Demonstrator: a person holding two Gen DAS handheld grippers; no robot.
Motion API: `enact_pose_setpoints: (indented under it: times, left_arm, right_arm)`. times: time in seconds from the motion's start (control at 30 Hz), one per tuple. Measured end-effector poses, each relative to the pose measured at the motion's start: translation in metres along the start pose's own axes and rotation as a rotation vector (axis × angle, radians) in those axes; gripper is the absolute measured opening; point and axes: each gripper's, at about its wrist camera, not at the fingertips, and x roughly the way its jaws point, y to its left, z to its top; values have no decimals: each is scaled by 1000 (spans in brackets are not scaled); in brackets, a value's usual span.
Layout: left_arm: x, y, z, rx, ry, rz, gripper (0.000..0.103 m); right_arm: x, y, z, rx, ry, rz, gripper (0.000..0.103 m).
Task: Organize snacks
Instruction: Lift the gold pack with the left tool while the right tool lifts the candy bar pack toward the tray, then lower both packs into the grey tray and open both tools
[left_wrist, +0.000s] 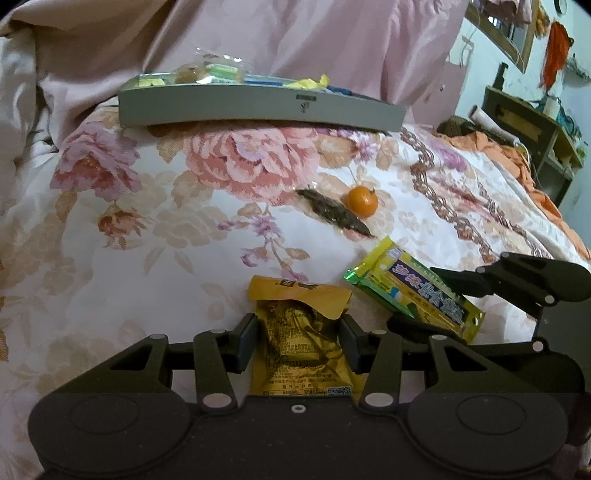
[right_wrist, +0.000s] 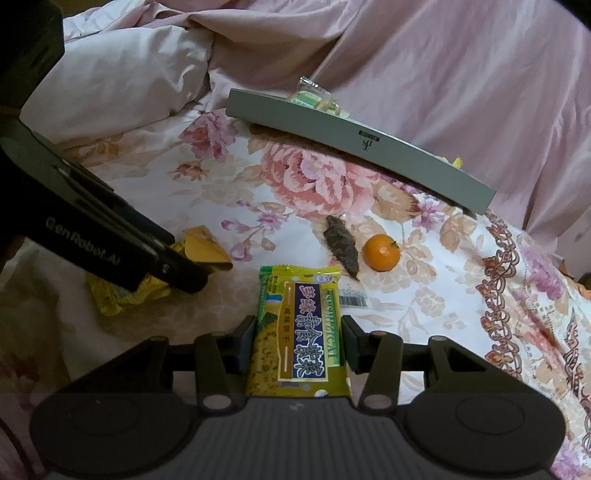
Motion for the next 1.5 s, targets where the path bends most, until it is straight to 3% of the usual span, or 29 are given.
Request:
enact_pose_setpoints:
  times: [0.67,0.9,1.23,1.5]
  left_arm:
    - [-12,4,10,-43,-136,1,50]
    - [-27,-5,24,-45,-208,10,50]
    - [-63,-22,73,-59,-299,11,50]
    - [-76,-21,131,-56,-372,47,50]
  right_arm:
    - [-11,-2,2,-3,-64,-36,53]
    - [-32,-18,8,7,-136,-80,53]
    - [-59,-51,28,7,-215,-83,53]
    - [-65,-84,76,-30,-258,-88,53]
